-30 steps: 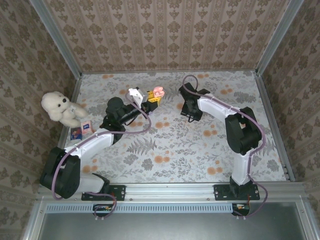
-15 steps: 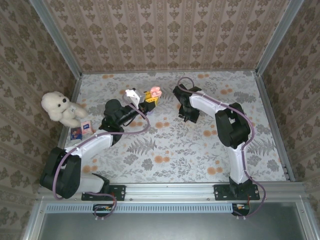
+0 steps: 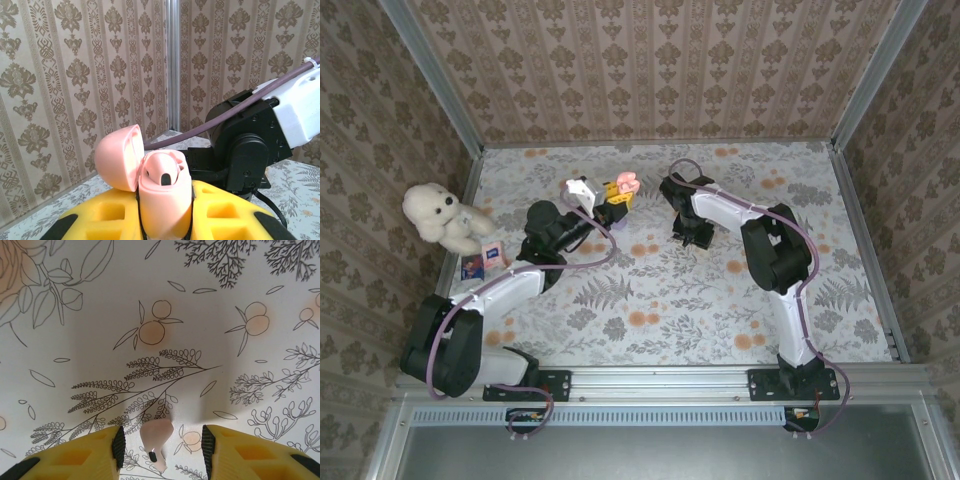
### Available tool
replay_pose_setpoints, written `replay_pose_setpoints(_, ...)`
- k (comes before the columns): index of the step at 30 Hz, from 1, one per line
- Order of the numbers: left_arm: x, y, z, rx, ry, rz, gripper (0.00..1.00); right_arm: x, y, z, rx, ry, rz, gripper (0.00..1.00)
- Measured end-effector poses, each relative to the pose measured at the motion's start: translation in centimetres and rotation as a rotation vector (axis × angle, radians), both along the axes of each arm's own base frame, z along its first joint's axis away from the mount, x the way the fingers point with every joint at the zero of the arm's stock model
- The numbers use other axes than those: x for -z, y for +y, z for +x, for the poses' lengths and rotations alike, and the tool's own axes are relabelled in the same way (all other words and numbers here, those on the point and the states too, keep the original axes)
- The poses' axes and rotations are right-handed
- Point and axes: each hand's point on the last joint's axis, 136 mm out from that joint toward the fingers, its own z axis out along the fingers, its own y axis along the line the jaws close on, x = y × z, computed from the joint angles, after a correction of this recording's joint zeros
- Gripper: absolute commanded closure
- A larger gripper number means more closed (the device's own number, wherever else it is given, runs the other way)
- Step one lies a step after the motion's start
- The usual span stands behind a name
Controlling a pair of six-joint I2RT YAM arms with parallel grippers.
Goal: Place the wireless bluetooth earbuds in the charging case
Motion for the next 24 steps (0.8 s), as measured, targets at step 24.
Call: replay_pose_setpoints(24, 0.14, 0.35, 0.01, -0.005, 0.005, -0.015, 1.00, 0.73, 0.02, -0.05, -0.012, 0.015, -0.005, 0.67)
